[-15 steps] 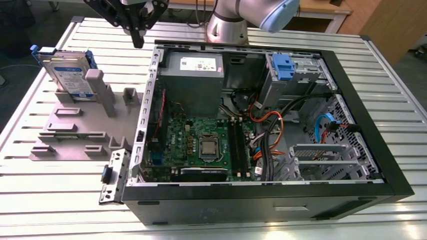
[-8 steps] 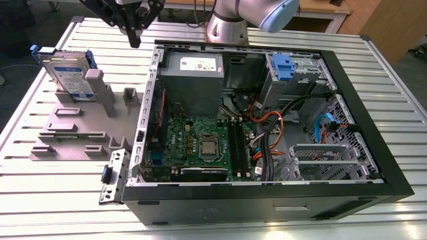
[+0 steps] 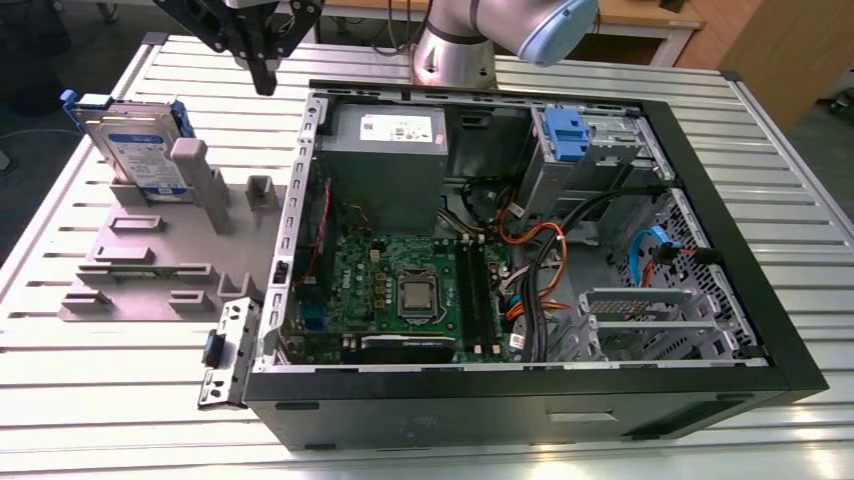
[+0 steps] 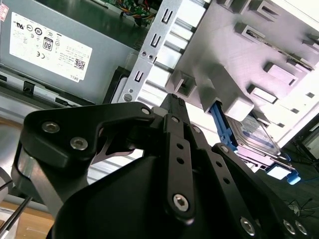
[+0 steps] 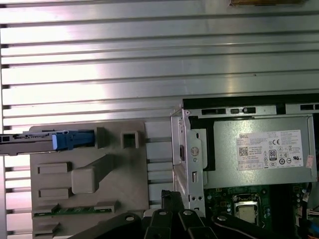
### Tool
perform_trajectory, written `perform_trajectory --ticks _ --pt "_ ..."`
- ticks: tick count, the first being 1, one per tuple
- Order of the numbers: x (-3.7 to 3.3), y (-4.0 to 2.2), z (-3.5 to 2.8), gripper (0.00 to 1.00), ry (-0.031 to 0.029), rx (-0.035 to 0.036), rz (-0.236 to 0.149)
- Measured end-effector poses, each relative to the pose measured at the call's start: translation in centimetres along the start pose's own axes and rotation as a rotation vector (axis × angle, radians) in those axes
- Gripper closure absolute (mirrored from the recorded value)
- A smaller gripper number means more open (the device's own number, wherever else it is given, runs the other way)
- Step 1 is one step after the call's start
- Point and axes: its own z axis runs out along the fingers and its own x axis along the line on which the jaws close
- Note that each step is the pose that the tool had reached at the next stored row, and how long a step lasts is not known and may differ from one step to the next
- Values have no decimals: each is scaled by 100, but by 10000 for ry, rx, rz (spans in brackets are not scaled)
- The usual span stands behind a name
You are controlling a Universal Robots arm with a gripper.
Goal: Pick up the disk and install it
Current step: 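Reach for the disk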
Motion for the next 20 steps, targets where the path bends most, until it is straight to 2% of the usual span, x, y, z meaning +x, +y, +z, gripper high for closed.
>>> perform_trajectory --ticks 10,20 --pt "36 8 -1 89 0 1 0" --pt "103 16 -2 89 0 0 0"
